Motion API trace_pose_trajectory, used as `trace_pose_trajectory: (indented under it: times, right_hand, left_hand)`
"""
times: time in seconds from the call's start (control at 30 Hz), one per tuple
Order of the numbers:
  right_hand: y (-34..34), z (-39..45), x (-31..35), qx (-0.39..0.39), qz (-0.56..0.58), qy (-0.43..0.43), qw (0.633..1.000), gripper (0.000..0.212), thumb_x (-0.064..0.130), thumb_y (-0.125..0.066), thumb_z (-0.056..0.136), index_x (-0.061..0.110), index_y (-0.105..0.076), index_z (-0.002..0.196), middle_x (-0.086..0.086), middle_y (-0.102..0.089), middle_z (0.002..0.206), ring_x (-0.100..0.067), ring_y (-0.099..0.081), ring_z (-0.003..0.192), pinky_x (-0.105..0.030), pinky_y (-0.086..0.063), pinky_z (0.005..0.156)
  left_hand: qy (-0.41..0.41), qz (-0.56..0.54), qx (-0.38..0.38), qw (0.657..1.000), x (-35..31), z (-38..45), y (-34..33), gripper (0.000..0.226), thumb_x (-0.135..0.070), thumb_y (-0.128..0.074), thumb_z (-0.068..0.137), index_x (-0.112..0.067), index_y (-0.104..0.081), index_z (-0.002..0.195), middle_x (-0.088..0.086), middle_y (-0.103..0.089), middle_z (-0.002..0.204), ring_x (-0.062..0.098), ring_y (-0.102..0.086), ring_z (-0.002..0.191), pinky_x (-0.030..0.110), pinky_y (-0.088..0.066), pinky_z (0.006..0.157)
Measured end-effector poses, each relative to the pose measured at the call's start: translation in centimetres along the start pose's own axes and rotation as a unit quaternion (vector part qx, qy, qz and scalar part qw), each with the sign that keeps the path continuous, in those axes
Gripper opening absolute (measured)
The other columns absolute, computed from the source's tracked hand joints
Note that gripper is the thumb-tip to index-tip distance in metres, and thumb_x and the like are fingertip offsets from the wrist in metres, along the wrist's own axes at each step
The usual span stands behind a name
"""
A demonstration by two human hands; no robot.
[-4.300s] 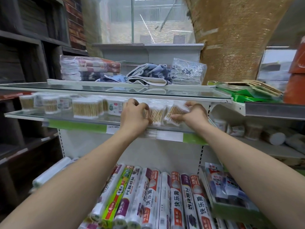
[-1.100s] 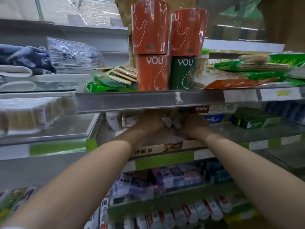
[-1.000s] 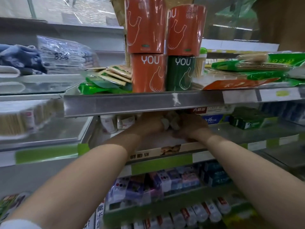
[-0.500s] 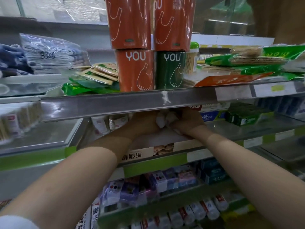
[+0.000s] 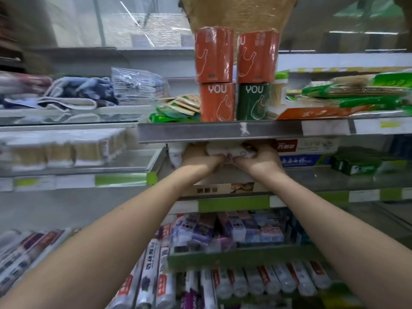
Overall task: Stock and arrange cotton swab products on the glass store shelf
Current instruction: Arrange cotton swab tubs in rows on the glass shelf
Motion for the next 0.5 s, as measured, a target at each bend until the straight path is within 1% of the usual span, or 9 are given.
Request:
trace_pose_trajectory:
  times: [0.03,0.1,0.17,0.2,0.27,0.33,0.37,0.43,0.5]
  right_hand:
    - [-0.4,-0.4,0.4,0.005,0.003,0.007,1.0,0.047,0.034,-0.082,0.078,0.023,-0.064,0.12,0.008,-0.063,0.109,-0.009,-0.058,0.102,-0.02,-0.042,0.089]
    - [-1.1,-1.3,1.2,0.008,0.009,0.01,1.0,0.037,0.037,-0.082,0.078,0.03,-0.062,0.108,0.01,-0.063,0.104,-0.009,-0.06,0.1,-0.022,-0.046,0.09]
    - [-1.8,-2.1,1.5,0.002,0.02,0.019,1.0,0.04,0.045,-0.082,0.074,0.031,-0.061,0.105,0.006,-0.069,0.106,-0.014,-0.066,0.102,-0.031,-0.052,0.097]
    - [-2.1,-2.5,1.8,-0.002,0.013,0.025,1.0,0.046,0.049,-0.081,0.072,0.029,-0.063,0.109,0.004,-0.07,0.109,-0.016,-0.066,0.104,-0.034,-0.053,0.097]
    - [-2.3,-3.7,2.7,-0.008,-0.021,0.033,0.999,0.062,0.053,-0.078,0.074,0.021,-0.062,0.125,-0.001,-0.069,0.118,-0.019,-0.064,0.108,-0.035,-0.053,0.095]
    - [-2.5,-4.9,3.7,-0.018,-0.036,0.03,0.999,0.075,0.051,-0.079,0.074,0.013,-0.055,0.135,-0.006,-0.064,0.125,-0.023,-0.061,0.114,-0.037,-0.053,0.094]
    - [-2.6,-5.5,4.3,-0.023,-0.041,0.029,0.998,0.076,0.049,-0.08,0.073,0.011,-0.053,0.134,-0.007,-0.063,0.125,-0.025,-0.06,0.113,-0.038,-0.052,0.092]
    - [-3.2,-6.8,5.5,-0.029,-0.053,0.041,0.997,0.067,0.048,-0.081,0.071,0.013,-0.055,0.122,-0.006,-0.064,0.115,-0.024,-0.06,0.104,-0.035,-0.052,0.083]
    - [-4.0,-8.1,6.6,-0.02,-0.053,0.053,0.997,0.061,0.044,-0.083,0.072,0.016,-0.054,0.117,-0.002,-0.063,0.108,-0.019,-0.059,0.095,-0.024,-0.049,0.069]
  left_hand:
    - [0.018,-0.004,-0.004,1.0,-0.2,-0.6,0.6,0.044,-0.044,-0.074,0.069,-0.023,-0.067,0.107,0.004,-0.073,0.102,0.023,-0.069,0.097,0.038,-0.058,0.085]
    - [0.042,-0.004,0.014,0.999,0.0,-1.8,1.5,0.032,-0.044,-0.069,0.082,-0.025,-0.065,0.107,0.005,-0.071,0.109,0.022,-0.066,0.102,0.038,-0.055,0.092]
    - [0.034,-0.025,-0.016,0.999,0.3,-3.3,2.7,0.03,-0.045,-0.071,0.077,-0.028,-0.063,0.101,-0.001,-0.071,0.103,0.018,-0.066,0.095,0.04,-0.057,0.089]
    - [0.023,-0.038,-0.036,0.998,0.5,-3.9,3.3,0.038,-0.047,-0.072,0.071,-0.029,-0.063,0.103,-0.004,-0.071,0.1,0.016,-0.066,0.091,0.04,-0.058,0.086]
    - [0.024,-0.041,-0.05,0.998,0.7,-5.1,4.4,0.054,-0.055,-0.071,0.063,-0.027,-0.065,0.108,-0.004,-0.071,0.1,0.015,-0.066,0.09,0.039,-0.058,0.081]
    - [0.028,-0.037,-0.043,0.998,0.9,-6.1,5.7,0.057,-0.058,-0.072,0.063,-0.023,-0.066,0.108,-0.001,-0.07,0.103,0.017,-0.066,0.092,0.039,-0.059,0.08]
    - [0.028,-0.036,-0.042,0.998,1.0,-6.5,6.4,0.054,-0.057,-0.073,0.066,-0.022,-0.065,0.107,0.0,-0.07,0.103,0.018,-0.065,0.093,0.041,-0.058,0.081]
    - [0.027,-0.036,-0.045,0.998,1.6,-7.3,8.0,0.047,-0.052,-0.074,0.073,-0.019,-0.063,0.104,0.001,-0.068,0.102,0.02,-0.065,0.094,0.045,-0.057,0.084]
    - [0.028,-0.049,-0.05,0.997,2.3,-8.3,9.9,0.041,-0.046,-0.075,0.078,-0.018,-0.062,0.105,0.0,-0.067,0.1,0.02,-0.064,0.094,0.048,-0.058,0.084]
Point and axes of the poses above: each hand's wrist, its own z-axis towards the middle knuckle, its own y-axis out of the back of the hand, x = y × z, the point moved 1 cm from there along z, towards the middle knuckle
